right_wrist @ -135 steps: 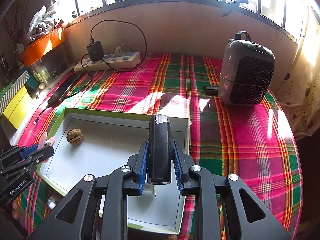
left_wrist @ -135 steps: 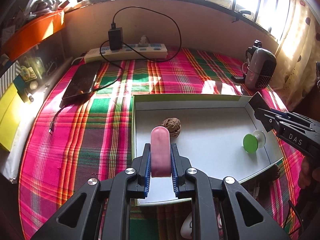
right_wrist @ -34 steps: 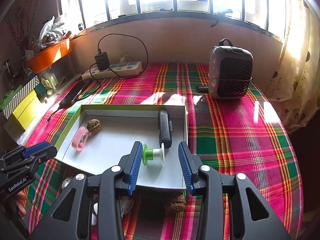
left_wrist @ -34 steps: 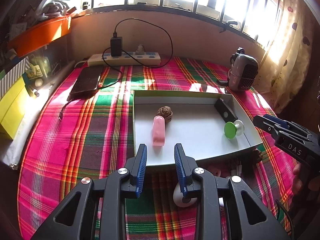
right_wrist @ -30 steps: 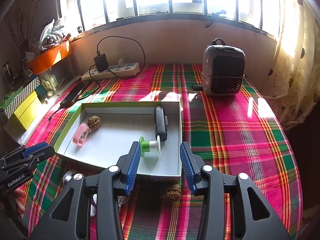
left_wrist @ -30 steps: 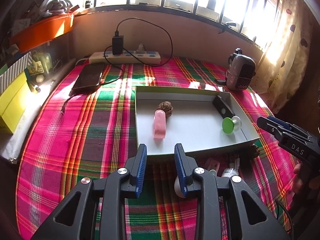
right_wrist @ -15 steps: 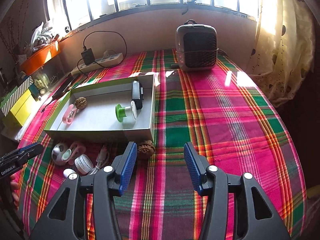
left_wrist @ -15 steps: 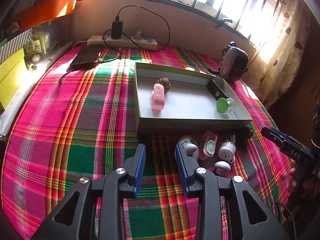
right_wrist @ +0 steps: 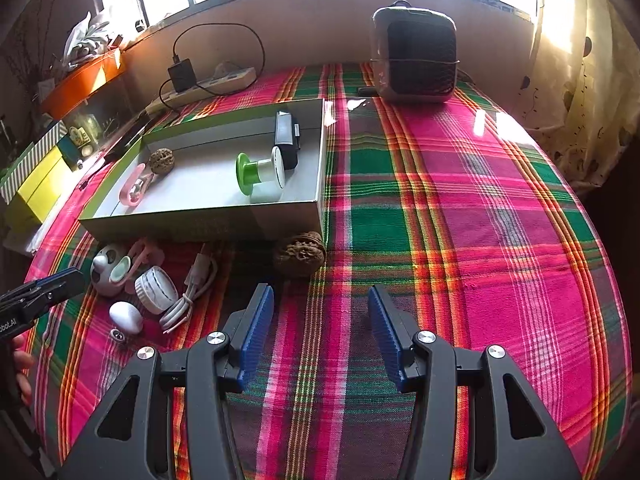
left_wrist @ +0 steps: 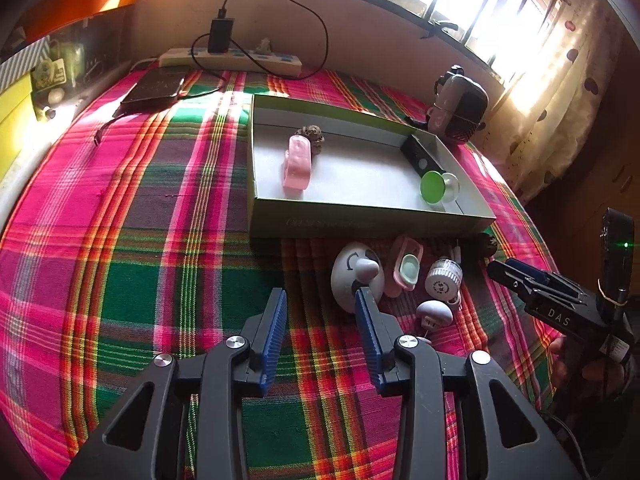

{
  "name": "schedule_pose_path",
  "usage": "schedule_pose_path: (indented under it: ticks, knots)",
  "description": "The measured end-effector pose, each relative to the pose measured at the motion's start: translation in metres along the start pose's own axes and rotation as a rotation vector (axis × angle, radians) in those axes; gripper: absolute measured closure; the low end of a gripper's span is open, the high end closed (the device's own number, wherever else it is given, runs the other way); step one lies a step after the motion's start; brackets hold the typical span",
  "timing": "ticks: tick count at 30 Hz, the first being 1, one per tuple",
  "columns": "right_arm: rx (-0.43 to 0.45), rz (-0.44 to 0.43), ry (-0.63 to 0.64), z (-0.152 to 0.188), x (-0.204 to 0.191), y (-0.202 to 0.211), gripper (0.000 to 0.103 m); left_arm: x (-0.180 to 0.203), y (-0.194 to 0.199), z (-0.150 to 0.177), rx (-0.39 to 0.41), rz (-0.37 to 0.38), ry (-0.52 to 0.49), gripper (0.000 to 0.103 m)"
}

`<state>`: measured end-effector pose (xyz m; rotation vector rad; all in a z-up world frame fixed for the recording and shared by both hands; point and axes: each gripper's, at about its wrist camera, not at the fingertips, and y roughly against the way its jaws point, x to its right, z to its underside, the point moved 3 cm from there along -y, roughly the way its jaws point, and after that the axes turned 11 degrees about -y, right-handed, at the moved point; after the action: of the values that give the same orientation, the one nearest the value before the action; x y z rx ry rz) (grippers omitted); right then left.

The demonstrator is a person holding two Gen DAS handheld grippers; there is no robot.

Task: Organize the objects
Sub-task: 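Withdraw both tools from the tray toward the loose objects on the cloth, then grasp the white panda-face figure with the left tool while the right tool grasps the walnut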

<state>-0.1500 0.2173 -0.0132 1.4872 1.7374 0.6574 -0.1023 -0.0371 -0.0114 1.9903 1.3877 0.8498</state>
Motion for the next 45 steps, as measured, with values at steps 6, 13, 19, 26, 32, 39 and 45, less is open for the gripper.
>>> schedule_pose_path:
  ticks: [6, 13, 19, 26, 32, 39, 45]
  knots:
    - [-0.006, 0.029, 0.053, -0.001, -0.006, -0.008, 0.048, 0.007, -0.006, -0.004, -0.018, 0.026, -0.016, 0.069]
    - [0.002, 0.053, 0.092, -0.006, -0.011, -0.015, 0.048, 0.009, -0.014, -0.013, -0.031, 0.026, -0.013, 0.069]
    - [0.002, 0.052, 0.096, -0.01, -0.013, -0.018, 0.047, 0.009, -0.021, -0.017, -0.047, 0.03, -0.006, 0.069]
    - [0.003, 0.052, 0.098, -0.014, -0.016, -0.021, 0.047, 0.011, -0.029, -0.023, -0.057, 0.032, -0.014, 0.068]
    - [0.005, 0.055, 0.087, -0.016, -0.016, -0.024, 0.047, 0.012, -0.032, -0.026, -0.062, 0.019, -0.02, 0.068]
    - [0.009, 0.059, 0.066, -0.018, -0.013, -0.025, 0.047, 0.008, -0.032, -0.026, -0.052, 0.034, 0.006, 0.069]
    - [0.009, 0.057, 0.06, -0.018, -0.012, -0.025, 0.047, 0.006, -0.031, -0.027, -0.052, 0.033, 0.006, 0.07]
